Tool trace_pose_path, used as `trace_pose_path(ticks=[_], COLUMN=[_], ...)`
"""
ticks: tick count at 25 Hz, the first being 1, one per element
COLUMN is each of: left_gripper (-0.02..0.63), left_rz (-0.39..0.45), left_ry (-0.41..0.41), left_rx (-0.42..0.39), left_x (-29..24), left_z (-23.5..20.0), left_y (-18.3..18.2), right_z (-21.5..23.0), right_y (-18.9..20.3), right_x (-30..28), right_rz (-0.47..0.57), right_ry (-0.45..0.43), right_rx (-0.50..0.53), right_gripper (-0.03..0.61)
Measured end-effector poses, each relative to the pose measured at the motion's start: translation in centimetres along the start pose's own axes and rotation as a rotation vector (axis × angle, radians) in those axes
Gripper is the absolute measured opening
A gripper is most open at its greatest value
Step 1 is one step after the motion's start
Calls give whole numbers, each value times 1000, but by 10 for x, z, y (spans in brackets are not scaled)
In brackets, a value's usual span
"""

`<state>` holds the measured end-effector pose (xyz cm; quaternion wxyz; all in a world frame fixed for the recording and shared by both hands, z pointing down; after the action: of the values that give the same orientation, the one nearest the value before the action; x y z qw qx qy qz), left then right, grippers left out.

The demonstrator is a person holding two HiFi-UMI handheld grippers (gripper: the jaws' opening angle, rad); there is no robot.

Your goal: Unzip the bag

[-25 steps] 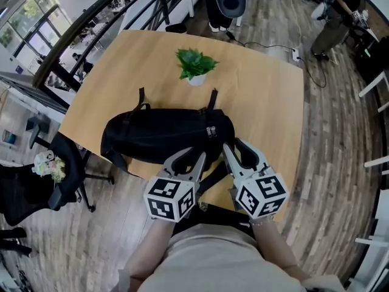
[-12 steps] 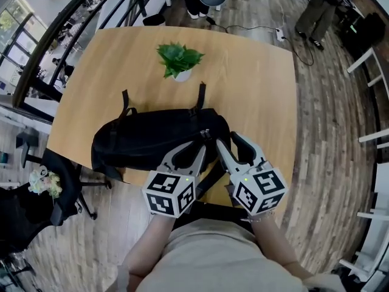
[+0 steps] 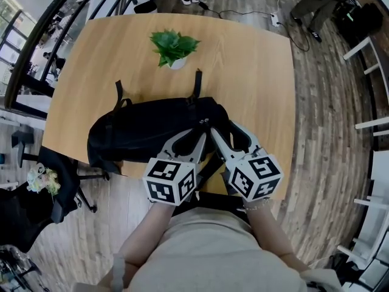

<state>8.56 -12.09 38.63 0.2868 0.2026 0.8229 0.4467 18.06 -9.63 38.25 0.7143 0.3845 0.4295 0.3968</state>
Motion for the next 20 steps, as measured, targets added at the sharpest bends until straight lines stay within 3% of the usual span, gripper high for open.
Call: trace_pose_path(ticks=[10,20], left_gripper=[98,80], left_rz=[23,34], left_ry=[19,-3], left_rx=[15,-40], left_x=[-10,-25], left_z=[-6,-11], left_y=[1,6], right_z=[8,10], right_y=[13,16], right_x=[-6,-9], right_rz=[-32,-44], right_ry=[15,2], right_rx=[-33,-33], right_gripper=[147,121])
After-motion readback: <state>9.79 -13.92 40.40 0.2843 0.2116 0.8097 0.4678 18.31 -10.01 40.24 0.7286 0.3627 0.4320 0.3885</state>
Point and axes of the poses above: the fingertips, and each gripper's own axes: x backward along the fingers, z to its right, y out of its underside, the point moved 4 cm from there along x, backward along the fingers, and after that the axes turned 5 degrees about z, right-handed, at the moved point
